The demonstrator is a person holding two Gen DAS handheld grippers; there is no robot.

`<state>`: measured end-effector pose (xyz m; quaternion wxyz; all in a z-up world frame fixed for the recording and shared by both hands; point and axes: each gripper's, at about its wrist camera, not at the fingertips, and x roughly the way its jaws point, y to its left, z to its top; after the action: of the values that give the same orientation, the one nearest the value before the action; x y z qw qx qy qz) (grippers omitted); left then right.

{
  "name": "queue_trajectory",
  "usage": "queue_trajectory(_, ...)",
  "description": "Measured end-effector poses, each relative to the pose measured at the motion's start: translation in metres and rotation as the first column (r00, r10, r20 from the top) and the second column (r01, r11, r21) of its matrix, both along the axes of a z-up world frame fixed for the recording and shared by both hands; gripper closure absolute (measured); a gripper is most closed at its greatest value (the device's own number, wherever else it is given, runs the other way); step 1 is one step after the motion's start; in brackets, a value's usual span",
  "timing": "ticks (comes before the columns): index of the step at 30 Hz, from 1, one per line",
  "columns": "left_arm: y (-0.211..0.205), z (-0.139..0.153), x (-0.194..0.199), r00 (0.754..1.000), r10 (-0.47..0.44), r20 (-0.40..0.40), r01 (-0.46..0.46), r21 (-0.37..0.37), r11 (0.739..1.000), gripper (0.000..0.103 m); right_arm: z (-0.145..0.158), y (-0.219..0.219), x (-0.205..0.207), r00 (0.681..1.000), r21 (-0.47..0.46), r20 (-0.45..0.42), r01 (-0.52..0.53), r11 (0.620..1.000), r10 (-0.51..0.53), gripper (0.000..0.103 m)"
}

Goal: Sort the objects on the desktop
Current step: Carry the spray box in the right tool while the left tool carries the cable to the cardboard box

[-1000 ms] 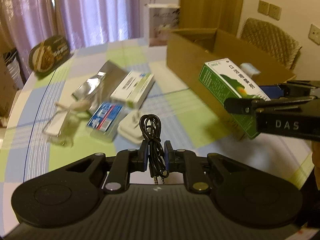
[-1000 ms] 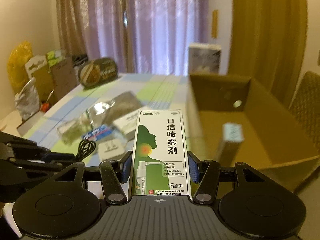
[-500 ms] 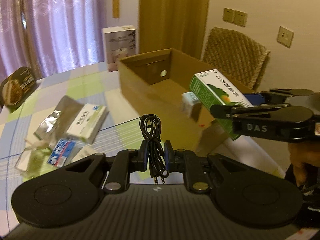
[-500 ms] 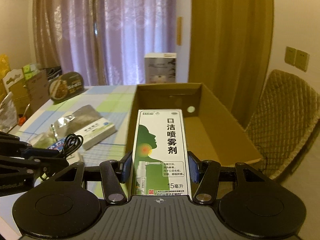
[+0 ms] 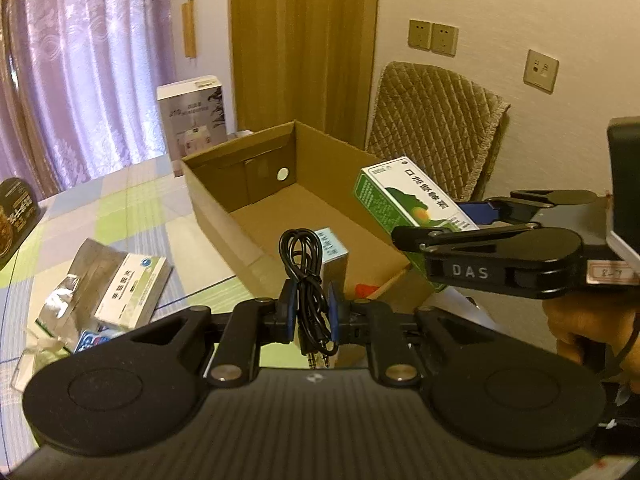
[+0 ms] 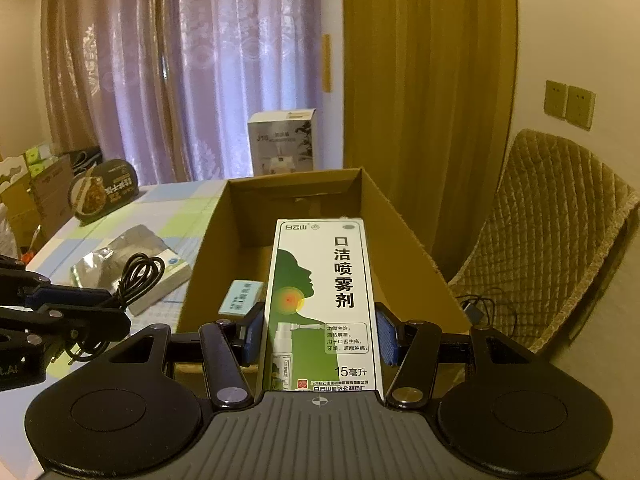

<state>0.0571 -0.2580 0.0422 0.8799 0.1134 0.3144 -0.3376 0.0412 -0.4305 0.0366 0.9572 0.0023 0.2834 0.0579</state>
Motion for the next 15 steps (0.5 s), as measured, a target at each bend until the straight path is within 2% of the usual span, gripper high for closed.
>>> queue_trajectory(15, -0.038, -0.010, 0.024, 0.995, -0.092, -0.045, 0.094, 0.031, 0.995, 0.091, 0.000, -0.023, 0.023, 1.000, 0.004, 0.008, 0.029, 1.000, -0.029, 0.051)
